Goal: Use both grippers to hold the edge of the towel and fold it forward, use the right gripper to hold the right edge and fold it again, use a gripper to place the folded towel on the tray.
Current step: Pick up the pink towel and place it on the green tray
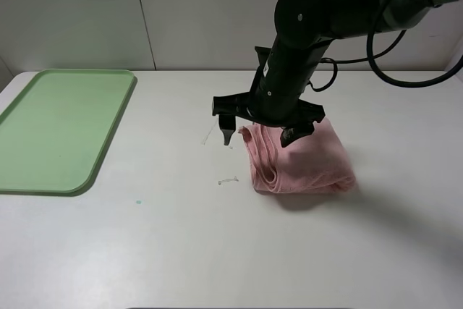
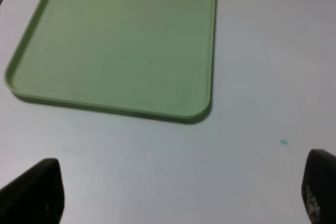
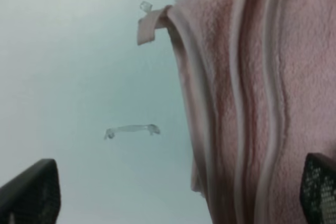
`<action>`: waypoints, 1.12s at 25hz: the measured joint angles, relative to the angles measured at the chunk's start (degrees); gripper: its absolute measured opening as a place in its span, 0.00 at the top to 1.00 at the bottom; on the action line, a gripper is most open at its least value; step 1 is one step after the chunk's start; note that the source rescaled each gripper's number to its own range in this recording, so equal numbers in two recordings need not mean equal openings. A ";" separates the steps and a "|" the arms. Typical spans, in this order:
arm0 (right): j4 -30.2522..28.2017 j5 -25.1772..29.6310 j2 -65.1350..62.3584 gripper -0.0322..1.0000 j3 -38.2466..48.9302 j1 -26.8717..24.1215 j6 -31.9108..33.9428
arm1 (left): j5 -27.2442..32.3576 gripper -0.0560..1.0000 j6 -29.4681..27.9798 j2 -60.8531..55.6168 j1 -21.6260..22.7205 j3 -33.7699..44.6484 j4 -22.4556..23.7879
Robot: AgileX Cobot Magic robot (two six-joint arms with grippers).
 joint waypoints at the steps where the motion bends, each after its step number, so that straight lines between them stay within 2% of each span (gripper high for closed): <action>1: 0.00 0.42 0.00 0.00 0.00 0.00 -0.52 | 0.00 0.10 0.00 0.00 0.00 0.00 0.00; 7: -0.11 6.27 -2.53 0.00 0.00 0.00 -6.66 | 0.00 0.10 0.00 0.00 0.00 0.00 0.00; 12: -1.23 14.23 -7.55 0.00 -0.05 0.00 -12.01 | 0.00 0.10 0.00 0.00 0.00 0.00 0.00; 17: -4.73 20.93 -13.07 0.00 -0.05 0.00 -13.10 | 0.00 0.10 0.00 0.00 0.00 0.00 0.00; 23: -7.82 25.47 -20.82 0.00 2.65 0.00 -13.43 | 0.00 0.10 0.00 0.00 0.00 0.00 0.00; 28: -8.26 26.26 -29.72 0.00 8.01 0.00 -14.44 | 0.00 0.10 0.00 0.00 0.00 0.00 0.00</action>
